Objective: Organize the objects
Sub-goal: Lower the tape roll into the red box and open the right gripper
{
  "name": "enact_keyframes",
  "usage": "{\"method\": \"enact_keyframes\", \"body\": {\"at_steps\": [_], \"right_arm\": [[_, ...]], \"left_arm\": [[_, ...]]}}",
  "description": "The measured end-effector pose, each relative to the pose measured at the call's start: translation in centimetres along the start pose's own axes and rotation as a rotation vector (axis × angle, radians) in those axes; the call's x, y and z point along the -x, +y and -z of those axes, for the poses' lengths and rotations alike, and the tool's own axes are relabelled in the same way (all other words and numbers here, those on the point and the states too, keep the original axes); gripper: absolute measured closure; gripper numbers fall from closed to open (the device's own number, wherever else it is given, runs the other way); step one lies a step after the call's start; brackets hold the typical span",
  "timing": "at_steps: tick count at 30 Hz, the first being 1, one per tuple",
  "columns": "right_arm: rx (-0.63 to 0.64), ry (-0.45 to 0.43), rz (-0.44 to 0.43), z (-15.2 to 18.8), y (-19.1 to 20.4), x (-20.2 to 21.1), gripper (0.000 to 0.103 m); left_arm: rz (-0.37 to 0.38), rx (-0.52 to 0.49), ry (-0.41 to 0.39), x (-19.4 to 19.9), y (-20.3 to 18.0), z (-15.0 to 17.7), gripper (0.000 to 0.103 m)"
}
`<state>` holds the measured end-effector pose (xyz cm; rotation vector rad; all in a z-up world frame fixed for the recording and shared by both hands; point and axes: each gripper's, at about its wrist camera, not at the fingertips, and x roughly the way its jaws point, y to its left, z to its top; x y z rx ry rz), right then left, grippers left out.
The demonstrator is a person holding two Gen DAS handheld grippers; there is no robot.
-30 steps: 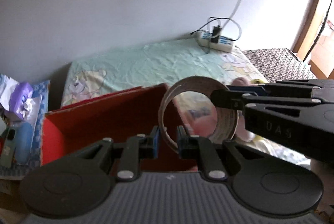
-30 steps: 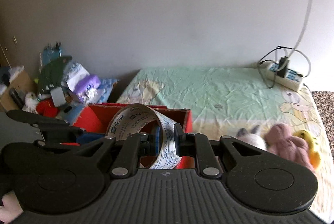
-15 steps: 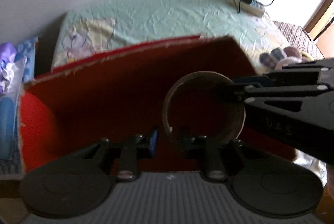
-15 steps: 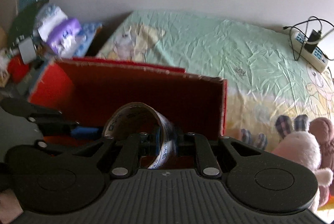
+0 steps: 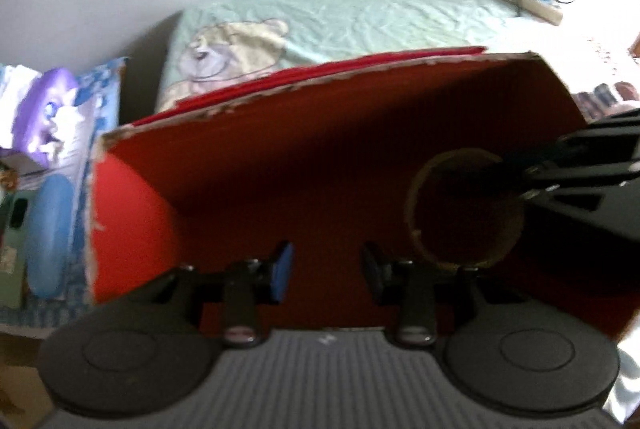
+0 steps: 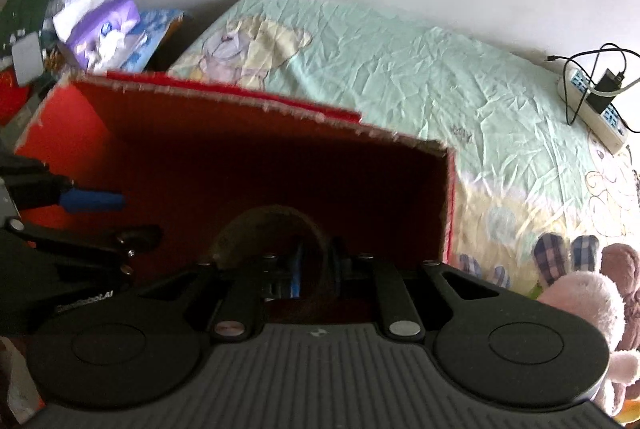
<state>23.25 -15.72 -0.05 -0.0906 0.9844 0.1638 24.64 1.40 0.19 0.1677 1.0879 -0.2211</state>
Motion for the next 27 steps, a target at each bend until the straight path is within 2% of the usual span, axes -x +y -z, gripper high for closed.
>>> {"method": "enact_keyframes", "body": {"at_steps": [6, 9, 11, 16, 21, 24, 25, 27], "right_arm": [[-0.083, -0.031, -0.126, 0.3, -0.6, 2.3, 0.079], [-0.092, 0.021, -0.217, 0.6, 0.2, 1.8, 0.08], [-0.102, 0.074, -0.259, 0.8, 0.7, 0.9, 0.08], [-0.146, 0.131, -0.306, 0.9, 1.9, -1.8, 0.08], [-0.189, 0.154, -0.281, 1.0, 2.3, -3.4, 0.081], [-0.244, 0.135, -0.217, 1.1, 1.6, -3.5, 0.081], [-0.266, 0.124, -0.189, 1.1, 1.3, -3.6, 0.085], [-0.322, 0.12, -0.211, 1.3, 0.6, -3.7, 0.086]], "left_arm": [[-0.092, 0.044, -0.007, -0.3, 1.0, -0.2, 0.062], [-0.142, 0.079, 0.004, -0.9, 1.6, -0.4, 0.062], [-0.139, 0.103, 0.024, -1.2, 1.9, -0.6, 0.061], [-0.165, 0.125, 0.046, -1.6, 2.1, -0.7, 0.059], [-0.168, 0.148, 0.062, -1.8, 2.3, -0.6, 0.057], [-0.17, 0.146, 0.061, -1.9, 2.4, -0.6, 0.057], [-0.174, 0.142, 0.058, -1.8, 2.3, -0.6, 0.057], [-0.181, 0.138, 0.052, -1.8, 2.2, -0.5, 0.057]]}}
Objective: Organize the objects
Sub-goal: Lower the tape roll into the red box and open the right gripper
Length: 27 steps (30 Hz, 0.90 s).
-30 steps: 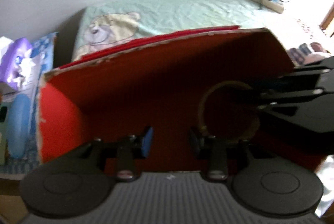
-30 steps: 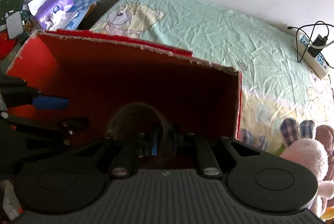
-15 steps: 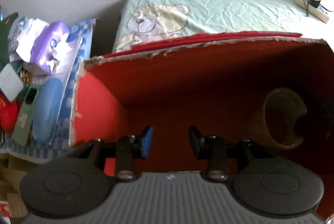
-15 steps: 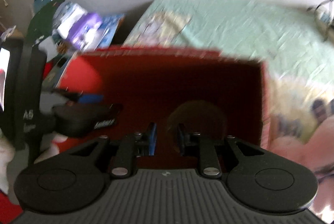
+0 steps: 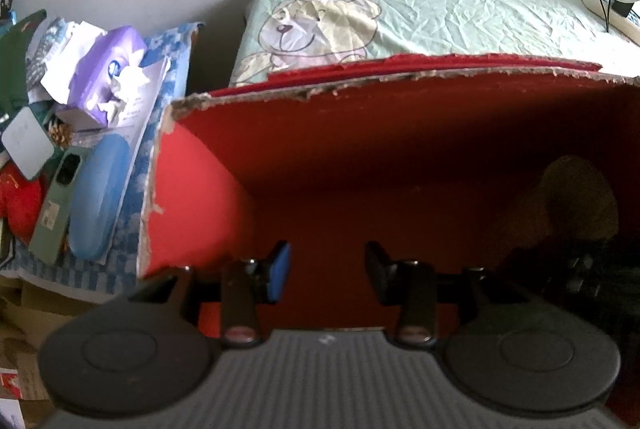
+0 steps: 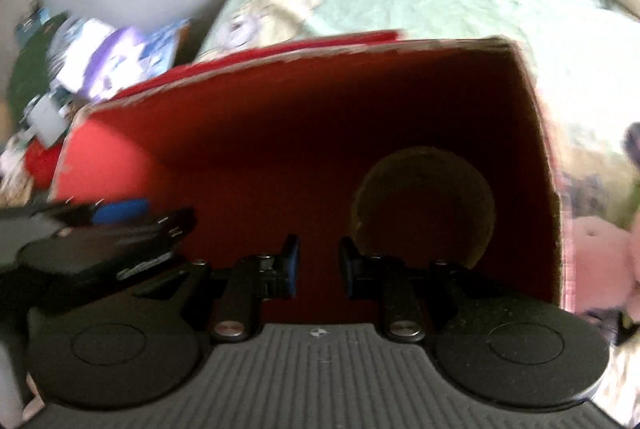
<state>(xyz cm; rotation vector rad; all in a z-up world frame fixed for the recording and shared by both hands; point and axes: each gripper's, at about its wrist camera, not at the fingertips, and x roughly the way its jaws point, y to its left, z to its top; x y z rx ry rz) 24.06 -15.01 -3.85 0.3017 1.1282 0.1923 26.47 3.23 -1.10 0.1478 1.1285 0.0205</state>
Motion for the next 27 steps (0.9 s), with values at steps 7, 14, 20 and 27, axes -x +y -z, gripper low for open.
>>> {"method": "enact_keyframes", "body": {"at_steps": [7, 14, 20, 27], "right_arm": [[-0.021, -0.032, 0.006, 0.8, 0.0, -0.3, 0.087], [0.056, -0.091, 0.037, 1.1, 0.2, 0.7, 0.086], [0.133, -0.185, 0.109, 2.7, -0.1, 3.1, 0.08], [0.1, -0.231, 0.087, 3.9, -0.6, 4.9, 0.079]], "left_arm": [[-0.021, -0.015, -0.026, 0.2, -0.1, 0.1, 0.057], [-0.03, -0.024, -0.035, 0.3, -0.3, 0.2, 0.057], [-0.039, -0.031, -0.045, 0.4, -0.4, 0.3, 0.056], [-0.064, -0.042, -0.074, 0.7, -0.7, 0.5, 0.056]]}}
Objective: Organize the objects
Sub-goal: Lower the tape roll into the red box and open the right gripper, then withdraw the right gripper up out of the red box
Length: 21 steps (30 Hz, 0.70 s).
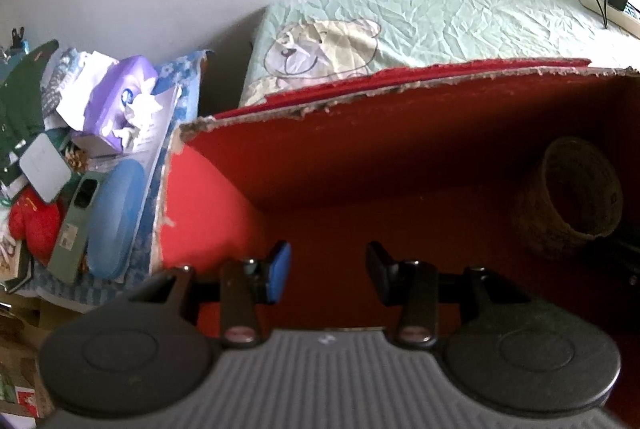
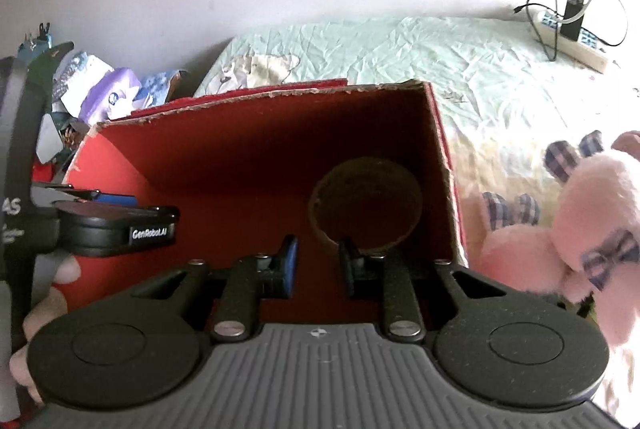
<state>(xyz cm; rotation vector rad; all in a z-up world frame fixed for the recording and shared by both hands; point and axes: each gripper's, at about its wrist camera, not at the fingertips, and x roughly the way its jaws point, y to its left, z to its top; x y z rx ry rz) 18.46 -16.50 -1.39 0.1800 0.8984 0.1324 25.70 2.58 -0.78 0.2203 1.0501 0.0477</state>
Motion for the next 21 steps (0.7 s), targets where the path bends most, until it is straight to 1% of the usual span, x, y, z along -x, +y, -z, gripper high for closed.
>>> {"method": "enact_keyframes", "body": {"at_steps": [2, 6, 9, 15, 18, 21], "right_arm": [[-0.009, -0.006, -0.006, 0.3, 0.1, 0.1, 0.08], [0.005, -0.029, -0.006, 1.1, 0.2, 1.1, 0.08], [0.013, -0.046, -0.003, 1.7, 0.4, 1.6, 0.08], [0.0, -0.063, 0.002, 2.3, -0.1, 2.7, 0.079], [-0.021, -0.071, -0.013, 2.6, -0.9, 3.2, 0.079], [-0.031, -0.078, -0.033, 3.1, -1.5, 4.0, 0.079]], "left_arm": [[-0.008, 0.007, -0.014, 0.3, 0.1, 0.1, 0.056], [-0.05, 0.013, -0.059, 1.3, -0.2, 0.7, 0.056], [-0.042, 0.015, -0.057, 2.0, -0.4, 1.4, 0.056], [-0.048, 0.026, -0.088, 4.3, -1.3, 2.3, 0.055], [-0.04, 0.046, -0.091, 5.5, -1.6, 2.8, 0.055], [-0.049, 0.054, -0.1, 6.7, -2.1, 3.4, 0.055]]}}
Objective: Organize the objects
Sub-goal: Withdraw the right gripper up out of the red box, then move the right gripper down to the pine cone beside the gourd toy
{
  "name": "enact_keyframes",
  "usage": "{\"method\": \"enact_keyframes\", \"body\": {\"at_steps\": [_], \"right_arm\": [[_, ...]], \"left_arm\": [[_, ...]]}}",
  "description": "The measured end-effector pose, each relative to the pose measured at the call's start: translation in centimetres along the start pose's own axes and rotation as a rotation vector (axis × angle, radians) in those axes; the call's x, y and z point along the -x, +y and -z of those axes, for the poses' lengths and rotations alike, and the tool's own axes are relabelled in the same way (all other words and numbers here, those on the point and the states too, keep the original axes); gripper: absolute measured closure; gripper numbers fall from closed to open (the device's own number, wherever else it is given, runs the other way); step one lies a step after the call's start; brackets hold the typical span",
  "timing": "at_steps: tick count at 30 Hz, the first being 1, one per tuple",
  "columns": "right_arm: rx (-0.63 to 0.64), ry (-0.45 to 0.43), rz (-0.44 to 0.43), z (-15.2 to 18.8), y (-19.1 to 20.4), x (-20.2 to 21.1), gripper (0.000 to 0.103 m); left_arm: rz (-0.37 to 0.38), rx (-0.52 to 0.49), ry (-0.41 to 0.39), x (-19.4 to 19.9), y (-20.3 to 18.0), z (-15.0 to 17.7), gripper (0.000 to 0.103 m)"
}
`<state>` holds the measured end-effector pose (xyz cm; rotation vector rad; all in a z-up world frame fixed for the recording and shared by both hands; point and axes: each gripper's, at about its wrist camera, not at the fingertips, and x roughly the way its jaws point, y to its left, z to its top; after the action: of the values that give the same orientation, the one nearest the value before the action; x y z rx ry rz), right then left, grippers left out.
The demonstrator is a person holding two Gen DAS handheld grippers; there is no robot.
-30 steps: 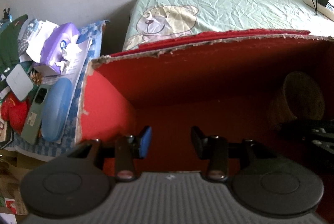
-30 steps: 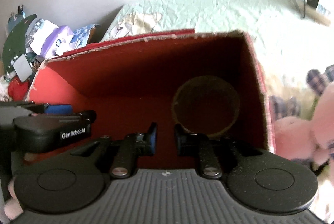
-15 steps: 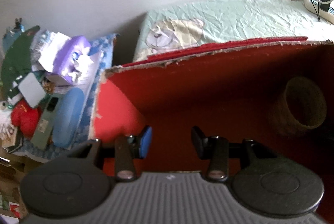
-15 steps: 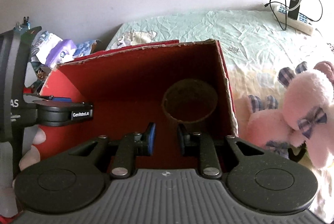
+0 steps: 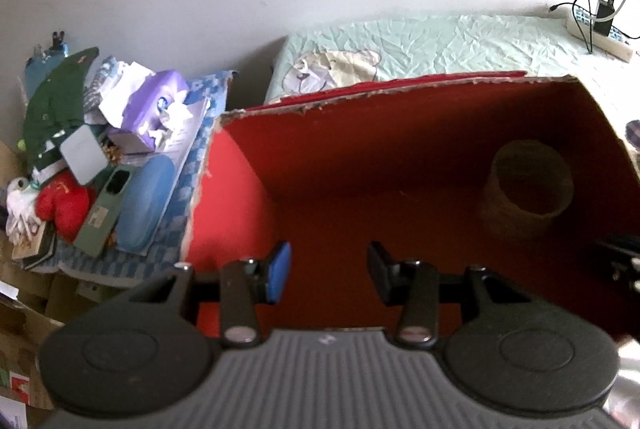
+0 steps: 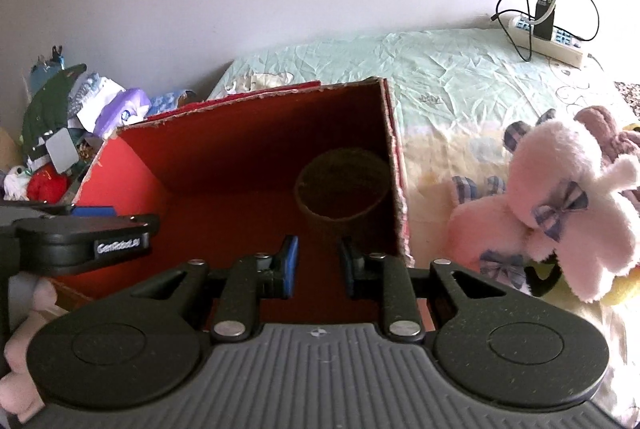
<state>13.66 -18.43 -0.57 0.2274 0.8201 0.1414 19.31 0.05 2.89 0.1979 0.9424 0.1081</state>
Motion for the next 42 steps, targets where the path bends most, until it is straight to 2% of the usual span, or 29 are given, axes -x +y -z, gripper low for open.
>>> {"method": "enact_keyframes", "body": {"at_steps": [8, 18, 24, 36, 42], "right_arm": [[-0.001, -0.021, -0.073, 0.7, -1.0, 2.2, 0.079], [0.053, -0.022, -0.144, 1.2, -1.7, 3.7, 0.079], [0.07, -0.027, -0.183, 1.7, -2.5, 4.8, 0.079], [0.067, -0.04, -0.282, 2.7, -4.5, 6.4, 0.079], [0.041, -0.019, -0.314, 3.6, -6.1, 6.3, 0.079]], "left_arm": [[-0.038, 0.023, -0.04, 4.2, -0.5, 1.5, 0.049], [-0.058, 0.053, -0.026, 6.7, -2.2, 3.3, 0.047], [-0.06, 0.068, -0.02, 8.2, -3.1, 4.3, 0.04], [-0.088, 0.068, 0.01, 9.6, -5.9, 5.3, 0.033], [-0.112, 0.071, 0.045, 9.3, -7.1, 6.1, 0.031]]}}
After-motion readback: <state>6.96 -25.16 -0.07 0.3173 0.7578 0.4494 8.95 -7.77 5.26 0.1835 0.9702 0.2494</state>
